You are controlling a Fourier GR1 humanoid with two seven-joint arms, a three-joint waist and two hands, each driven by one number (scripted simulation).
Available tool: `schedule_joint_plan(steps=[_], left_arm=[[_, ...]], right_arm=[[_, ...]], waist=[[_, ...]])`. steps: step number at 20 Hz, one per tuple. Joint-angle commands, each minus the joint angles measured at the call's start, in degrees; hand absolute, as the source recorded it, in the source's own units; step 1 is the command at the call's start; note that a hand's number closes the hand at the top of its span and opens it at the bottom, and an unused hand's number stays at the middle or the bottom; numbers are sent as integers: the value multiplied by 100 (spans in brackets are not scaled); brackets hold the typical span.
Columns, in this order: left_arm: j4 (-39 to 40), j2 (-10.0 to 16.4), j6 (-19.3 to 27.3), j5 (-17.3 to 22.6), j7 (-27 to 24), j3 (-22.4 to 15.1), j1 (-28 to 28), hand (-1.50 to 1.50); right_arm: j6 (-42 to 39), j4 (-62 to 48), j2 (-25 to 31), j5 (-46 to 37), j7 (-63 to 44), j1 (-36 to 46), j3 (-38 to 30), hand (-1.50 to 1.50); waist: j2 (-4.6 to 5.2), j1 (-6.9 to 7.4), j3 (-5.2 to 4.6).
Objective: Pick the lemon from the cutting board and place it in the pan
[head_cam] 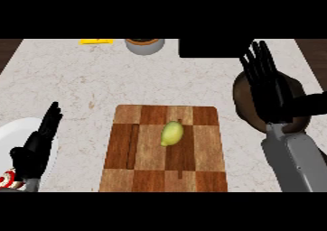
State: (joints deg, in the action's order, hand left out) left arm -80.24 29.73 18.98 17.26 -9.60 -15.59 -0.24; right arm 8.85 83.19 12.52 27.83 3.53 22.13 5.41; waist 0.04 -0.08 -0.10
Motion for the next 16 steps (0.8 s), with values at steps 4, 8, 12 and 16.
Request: schedule_joint_plan(steps=[4, 8, 12, 16], left_arm=[[-283, -181, -80, 398, 392, 257, -378, 0], [-310, -344, 61, 707, 759, 417, -495, 0], [-406, -300, 96, 787, 869, 497, -425, 0], [-564, -195, 79, 893, 1030, 612, -438, 0]], right_arm=[[1134, 918, -46, -2154, 1118, 188, 953, 150], [2137, 731, 750, -3681, 1024, -359, 960, 150], [3054, 1028, 728, -5009, 1502, -1349, 1554, -150], [4043, 1339, 625, -6108, 1322, -2577, 1864, -150]], waist=[[-101, -61, -15], [-203, -584, -52], [-219, -635, -23], [-212, -684, -24]])
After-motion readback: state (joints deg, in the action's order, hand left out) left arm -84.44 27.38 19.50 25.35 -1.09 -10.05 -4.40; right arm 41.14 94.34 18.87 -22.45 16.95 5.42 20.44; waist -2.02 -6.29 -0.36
